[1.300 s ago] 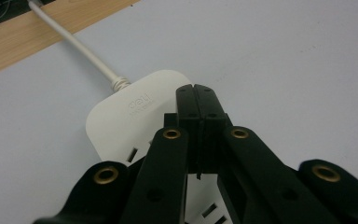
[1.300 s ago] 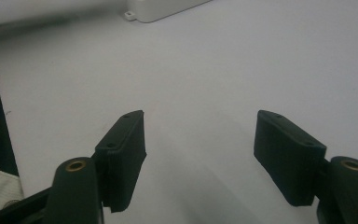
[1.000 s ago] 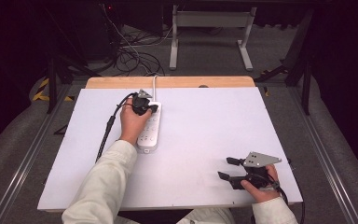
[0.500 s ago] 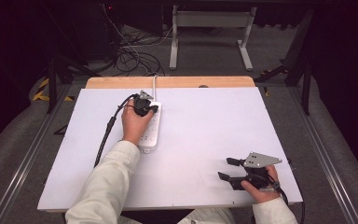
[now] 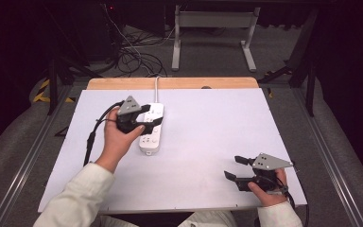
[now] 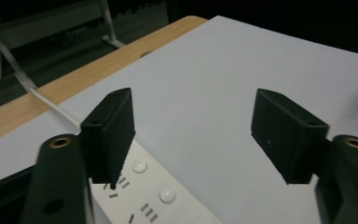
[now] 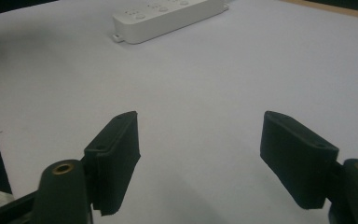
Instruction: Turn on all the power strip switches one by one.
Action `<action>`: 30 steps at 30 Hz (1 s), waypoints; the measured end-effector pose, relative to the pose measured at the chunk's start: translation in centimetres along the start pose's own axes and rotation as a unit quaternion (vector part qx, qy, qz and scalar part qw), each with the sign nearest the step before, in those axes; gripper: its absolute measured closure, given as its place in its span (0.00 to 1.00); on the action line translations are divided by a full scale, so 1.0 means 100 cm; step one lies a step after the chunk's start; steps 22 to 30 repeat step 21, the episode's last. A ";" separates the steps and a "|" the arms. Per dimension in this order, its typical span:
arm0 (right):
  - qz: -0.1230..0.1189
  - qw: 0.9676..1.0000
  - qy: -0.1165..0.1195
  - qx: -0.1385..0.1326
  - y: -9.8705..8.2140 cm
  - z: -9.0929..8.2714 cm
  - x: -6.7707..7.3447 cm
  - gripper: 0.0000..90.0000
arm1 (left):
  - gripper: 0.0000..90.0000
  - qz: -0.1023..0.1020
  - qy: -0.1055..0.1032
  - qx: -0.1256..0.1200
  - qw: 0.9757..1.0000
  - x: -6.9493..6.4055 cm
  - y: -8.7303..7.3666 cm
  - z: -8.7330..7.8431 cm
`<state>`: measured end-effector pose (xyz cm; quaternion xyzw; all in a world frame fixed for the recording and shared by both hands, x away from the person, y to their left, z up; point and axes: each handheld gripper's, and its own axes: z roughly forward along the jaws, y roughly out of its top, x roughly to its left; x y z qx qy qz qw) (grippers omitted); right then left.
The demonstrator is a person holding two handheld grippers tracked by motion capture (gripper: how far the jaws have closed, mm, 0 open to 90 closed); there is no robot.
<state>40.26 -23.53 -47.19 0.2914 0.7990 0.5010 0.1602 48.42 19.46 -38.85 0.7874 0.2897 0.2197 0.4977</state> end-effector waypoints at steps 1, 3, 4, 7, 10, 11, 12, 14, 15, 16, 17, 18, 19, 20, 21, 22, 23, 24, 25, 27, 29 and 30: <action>-0.001 1.000 -0.003 -0.001 0.001 0.000 0.000 0.32 | 0.31 0.005 0.000 -0.007 1.000 -0.004 -0.003 -0.010; -0.004 1.000 -0.007 -0.003 0.002 0.000 0.001 0.31 | 0.27 0.005 -0.006 -0.024 1.000 -0.011 -0.010 -0.029; -0.004 1.000 -0.008 -0.004 0.003 0.000 0.002 0.31 | 0.27 0.005 -0.007 -0.032 0.999 -0.014 -0.014 -0.037; -0.004 1.000 -0.013 -0.007 0.004 -0.001 0.003 0.30 | 0.25 0.006 -0.005 -0.046 0.999 -0.018 -0.029 -0.058; -0.003 1.000 -0.016 -0.008 0.004 -0.001 0.003 0.30 | 0.24 0.010 0.001 -0.048 0.999 -0.023 -0.048 -0.074; -0.004 1.000 -0.016 -0.010 0.005 -0.001 0.003 0.29 | 0.23 0.014 0.005 -0.044 0.999 -0.024 -0.056 -0.078; -0.004 1.000 -0.016 -0.011 0.005 -0.001 0.003 0.29 | 0.23 0.013 0.007 -0.039 0.999 -0.025 -0.064 -0.082; -0.004 1.000 -0.015 -0.013 0.004 -0.001 0.003 0.29 | 0.22 0.001 0.007 -0.039 0.999 -0.024 -0.080 -0.088; -0.003 1.000 -0.014 -0.013 0.004 -0.001 0.003 0.29 | 0.22 -0.008 0.008 -0.040 0.999 -0.024 -0.088 -0.091; -0.005 1.000 -0.014 -0.012 0.004 0.000 0.003 0.29 | 0.21 -0.015 0.011 -0.040 0.999 -0.023 -0.096 -0.093; -0.005 1.000 -0.013 -0.012 0.004 0.000 0.004 0.29 | 0.21 -0.019 0.015 -0.037 0.999 -0.022 -0.104 -0.095; -0.006 1.000 -0.012 -0.012 0.004 0.000 0.004 0.29 | 0.20 -0.024 0.018 -0.038 0.999 -0.021 -0.110 -0.097; -0.007 1.000 -0.011 -0.013 0.004 0.000 0.005 0.29 | 0.19 -0.031 0.018 -0.039 0.999 -0.020 -0.116 -0.099; -0.008 1.000 -0.010 -0.014 0.004 0.000 0.005 0.29 | 0.19 -0.034 0.021 -0.039 0.998 -0.020 -0.120 -0.101; -0.009 1.000 -0.010 -0.014 0.004 0.000 0.005 0.29 | 0.19 -0.038 0.026 -0.039 0.998 -0.021 -0.124 -0.103; -0.009 1.000 -0.010 -0.014 0.004 0.000 0.005 0.29 | 0.19 -0.038 0.026 -0.039 0.998 -0.021 -0.124 -0.103; -0.009 1.000 -0.010 -0.014 0.004 0.000 0.005 0.29 | 0.19 -0.038 0.026 -0.039 0.998 -0.021 -0.124 -0.103; -0.009 1.000 -0.010 -0.014 0.004 0.000 0.005 0.29 | 0.19 -0.038 0.026 -0.039 0.998 -0.021 -0.124 -0.103; -0.009 1.000 -0.010 -0.014 0.004 0.000 0.005 0.29 | 0.19 -0.038 0.026 -0.039 0.998 -0.021 -0.124 -0.103; -0.009 1.000 -0.010 -0.014 0.004 0.000 0.005 0.29 | 0.19 -0.038 0.026 -0.039 0.998 -0.021 -0.124 -0.103; -0.009 1.000 -0.010 -0.014 0.004 0.000 0.005 0.29 | 0.19 -0.038 0.026 -0.039 0.998 -0.021 -0.124 -0.103; -0.009 1.000 -0.010 -0.014 0.004 0.000 0.005 0.29 | 0.19 -0.038 0.026 -0.039 0.998 -0.021 -0.124 -0.103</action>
